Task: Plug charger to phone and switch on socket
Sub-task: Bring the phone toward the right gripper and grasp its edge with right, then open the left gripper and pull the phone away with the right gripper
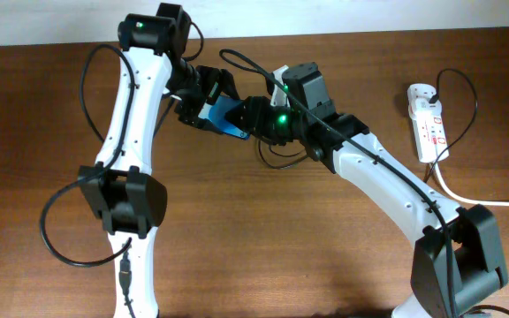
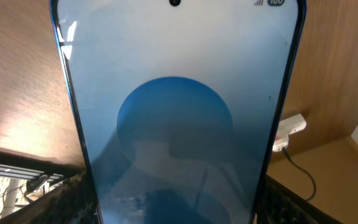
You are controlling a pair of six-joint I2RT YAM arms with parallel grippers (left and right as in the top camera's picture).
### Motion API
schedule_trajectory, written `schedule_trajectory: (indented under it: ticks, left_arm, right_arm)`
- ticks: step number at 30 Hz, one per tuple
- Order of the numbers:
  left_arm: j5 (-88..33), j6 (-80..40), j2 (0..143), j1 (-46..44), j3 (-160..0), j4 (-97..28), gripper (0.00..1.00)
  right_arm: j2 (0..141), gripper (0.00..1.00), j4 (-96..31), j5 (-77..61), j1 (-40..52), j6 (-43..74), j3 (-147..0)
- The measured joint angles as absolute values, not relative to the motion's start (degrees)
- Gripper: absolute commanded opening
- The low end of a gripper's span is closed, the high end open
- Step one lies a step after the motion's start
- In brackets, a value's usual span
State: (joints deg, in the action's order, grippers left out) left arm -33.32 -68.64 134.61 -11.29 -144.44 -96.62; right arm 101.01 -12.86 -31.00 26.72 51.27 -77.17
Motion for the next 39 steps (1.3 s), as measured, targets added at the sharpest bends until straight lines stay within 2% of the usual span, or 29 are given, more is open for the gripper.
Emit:
schedule_trajectory:
  ticks: [3,7,20,26,30,33,35,39]
  left_arm:
    - [-34.63,-68.64,134.61,-11.68,-144.44,-96.62,0.00]
    - [-35.35,-68.64,134.61,-11.79,-144.42,-96.62,0.00]
    - [-35.53,-68.64,134.61,-11.84,-144.42,-96.55,0.02]
    - [-35.62,-68.60,134.61,-11.84,-144.42,-96.44,0.44]
    - [-35.66,-68.40,134.61,-11.84,-144.42,-96.44,0.76]
    - [-35.75,-68.31,134.61,-11.84,-144.42,-96.44,0.93]
    - [-35.73,-67.83,134.61,-11.84,-144.42,-96.53,1.00]
    - [-35.83,-65.98,134.61,-11.92,-144.33,-96.20,0.99]
  right_arm:
    - [101.01,0.33,-12.80,-29.54,26.72,52.47,-77.17]
    - [101.01,0.30,-12.80,-28.49,26.74,52.86,-77.17]
    - [101.01,0.08,-12.75,-28.25,26.74,53.71,-77.21]
    - [101.01,0.04,-12.80,-28.08,26.72,54.17,-77.25]
    - [101.01,0.04,-12.80,-28.08,26.72,54.17,-77.25]
    - [101.01,0.04,-12.80,-28.10,26.65,54.17,-77.25]
    - [101.01,0.04,-12.75,-28.10,26.39,53.91,-77.25]
    - [101.01,0.04,-12.78,-29.69,24.93,53.58,-77.36]
